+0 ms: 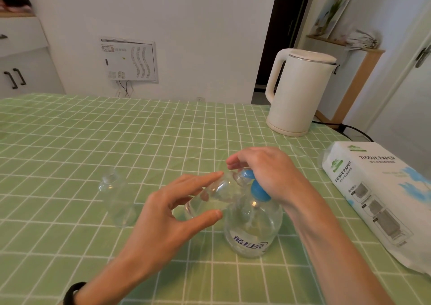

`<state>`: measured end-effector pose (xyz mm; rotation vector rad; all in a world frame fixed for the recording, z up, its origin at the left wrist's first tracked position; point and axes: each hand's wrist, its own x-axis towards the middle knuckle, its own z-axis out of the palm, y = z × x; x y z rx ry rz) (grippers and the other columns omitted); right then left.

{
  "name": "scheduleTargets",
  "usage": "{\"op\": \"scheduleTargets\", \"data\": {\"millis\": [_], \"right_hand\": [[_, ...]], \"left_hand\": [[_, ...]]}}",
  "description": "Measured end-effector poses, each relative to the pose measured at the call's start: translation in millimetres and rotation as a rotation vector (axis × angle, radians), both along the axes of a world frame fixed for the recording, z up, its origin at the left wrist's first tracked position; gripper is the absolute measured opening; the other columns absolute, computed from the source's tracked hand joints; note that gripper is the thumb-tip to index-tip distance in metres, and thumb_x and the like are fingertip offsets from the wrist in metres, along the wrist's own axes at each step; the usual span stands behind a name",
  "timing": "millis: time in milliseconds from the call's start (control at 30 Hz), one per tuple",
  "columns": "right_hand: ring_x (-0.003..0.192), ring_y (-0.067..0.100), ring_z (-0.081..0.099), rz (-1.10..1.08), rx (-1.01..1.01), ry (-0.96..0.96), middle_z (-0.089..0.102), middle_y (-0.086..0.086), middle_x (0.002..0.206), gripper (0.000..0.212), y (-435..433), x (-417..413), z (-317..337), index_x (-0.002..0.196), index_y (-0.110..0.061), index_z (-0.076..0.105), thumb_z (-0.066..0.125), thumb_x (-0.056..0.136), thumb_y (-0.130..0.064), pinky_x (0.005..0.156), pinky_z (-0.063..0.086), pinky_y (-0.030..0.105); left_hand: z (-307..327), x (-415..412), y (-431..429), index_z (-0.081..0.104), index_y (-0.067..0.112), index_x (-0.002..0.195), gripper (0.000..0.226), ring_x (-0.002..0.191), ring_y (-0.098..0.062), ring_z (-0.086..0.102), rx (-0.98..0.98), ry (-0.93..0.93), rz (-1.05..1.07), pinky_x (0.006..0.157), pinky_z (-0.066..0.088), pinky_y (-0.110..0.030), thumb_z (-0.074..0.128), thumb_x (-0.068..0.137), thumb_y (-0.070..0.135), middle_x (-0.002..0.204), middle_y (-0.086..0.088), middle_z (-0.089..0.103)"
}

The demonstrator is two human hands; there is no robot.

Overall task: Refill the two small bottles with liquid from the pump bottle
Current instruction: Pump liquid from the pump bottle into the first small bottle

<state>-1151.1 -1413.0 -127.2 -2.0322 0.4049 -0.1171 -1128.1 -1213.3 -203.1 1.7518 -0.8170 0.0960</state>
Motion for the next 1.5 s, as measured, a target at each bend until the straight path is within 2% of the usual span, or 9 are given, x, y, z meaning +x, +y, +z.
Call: {"op": "scheduleTargets", "data": {"millis": [133,267,433,533,700,1100,1233,1367,1500], "right_hand": [[0.097,0.004,0.072,-0.037,0.007,-0.042,0.081,-0.011,0.095,0.03,-0.2,-0.9,3.6,0.089,-0.021,0.083,0.055,0.1,-0.028,0.086,0.051,0.025],[0.104,0.036,0.07,-0.033,-0.059,-0.085,0.074,0.021,0.113,0.043,-2.7,-0.2,2.1,0.108,0.008,0.071,0.055,0.098,-0.03,0.093,0.054,0.031],[0.098,0.002,0.071,-0.037,0.019,-0.039,0.081,-0.013,0.096,0.03,-0.8,1.1,2.4,0.088,-0.023,0.083,0.056,0.099,-0.025,0.086,0.05,0.025],[0.096,0.0,0.069,-0.024,0.026,-0.001,0.08,-0.013,0.098,0.028,0.9,-0.7,0.2,0.09,-0.023,0.083,0.056,0.099,-0.024,0.075,0.045,0.021],[0.099,0.008,0.072,-0.07,0.025,-0.05,0.081,-0.01,0.095,0.03,2.8,-1.1,3.4,0.086,-0.021,0.083,0.055,0.098,-0.026,0.091,0.053,0.031],[0.097,0.003,0.072,-0.056,-0.006,-0.057,0.081,-0.012,0.095,0.031,-0.4,0.7,1.3,0.087,-0.024,0.082,0.054,0.1,-0.027,0.083,0.049,0.025],[0.099,0.008,0.072,-0.046,-0.003,-0.013,0.081,-0.01,0.097,0.031,1.8,1.2,-2.3,0.088,-0.022,0.081,0.053,0.101,-0.024,0.089,0.051,0.029],[0.099,0.029,0.073,-0.036,-0.029,-0.042,0.08,0.011,0.1,0.036,0.2,-1.4,-2.3,0.092,-0.005,0.08,0.052,0.1,-0.026,0.094,0.055,0.038],[0.112,0.048,0.061,-0.001,-0.06,-0.082,0.066,0.033,0.116,0.045,0.8,-2.7,0.4,0.11,0.016,0.063,0.051,0.099,-0.026,0.093,0.056,0.048]], "left_hand": [[0.1,-0.2,-0.5,0.067,0.053,0.13,0.057,0.11,-0.019,0.073,-0.023,0.011,-0.007,0.101,0.057,-0.04,0.08,0.076,0.047,0.12,0.011,0.076],[-0.7,-0.4,-0.8,0.066,0.053,0.132,0.057,0.111,-0.021,0.073,-0.024,0.01,-0.004,0.102,0.057,-0.047,0.081,0.077,0.047,0.121,0.01,0.076],[-1.1,2.3,-1.6,0.066,0.054,0.131,0.057,0.111,-0.019,0.073,-0.018,0.014,-0.005,0.102,0.057,-0.046,0.08,0.076,0.048,0.121,0.012,0.076],[-2.7,1.8,-0.3,0.066,0.056,0.13,0.057,0.11,-0.019,0.072,-0.009,0.016,0.005,0.102,0.057,-0.046,0.08,0.075,0.049,0.119,0.011,0.076],[-1.3,0.7,-0.5,0.066,0.054,0.131,0.057,0.11,-0.021,0.073,-0.018,0.019,-0.004,0.102,0.057,-0.048,0.081,0.076,0.047,0.119,0.009,0.076],[-1.6,2.8,-0.4,0.067,0.054,0.13,0.057,0.109,-0.02,0.072,-0.02,0.016,-0.011,0.101,0.057,-0.041,0.081,0.076,0.046,0.118,0.008,0.076],[-3.7,2.2,0.9,0.065,0.057,0.13,0.057,0.111,-0.018,0.071,0.003,0.006,0.011,0.099,0.056,-0.038,0.079,0.075,0.049,0.118,0.014,0.075],[-6.5,1.7,-0.5,0.066,0.054,0.131,0.057,0.111,-0.02,0.073,-0.013,0.014,0.009,0.101,0.057,-0.047,0.081,0.076,0.046,0.122,0.011,0.076],[-7.8,4.0,-1.3,0.066,0.056,0.131,0.057,0.114,-0.017,0.073,-0.022,-0.003,0.016,0.101,0.057,-0.045,0.081,0.076,0.048,0.124,0.015,0.075]]}}
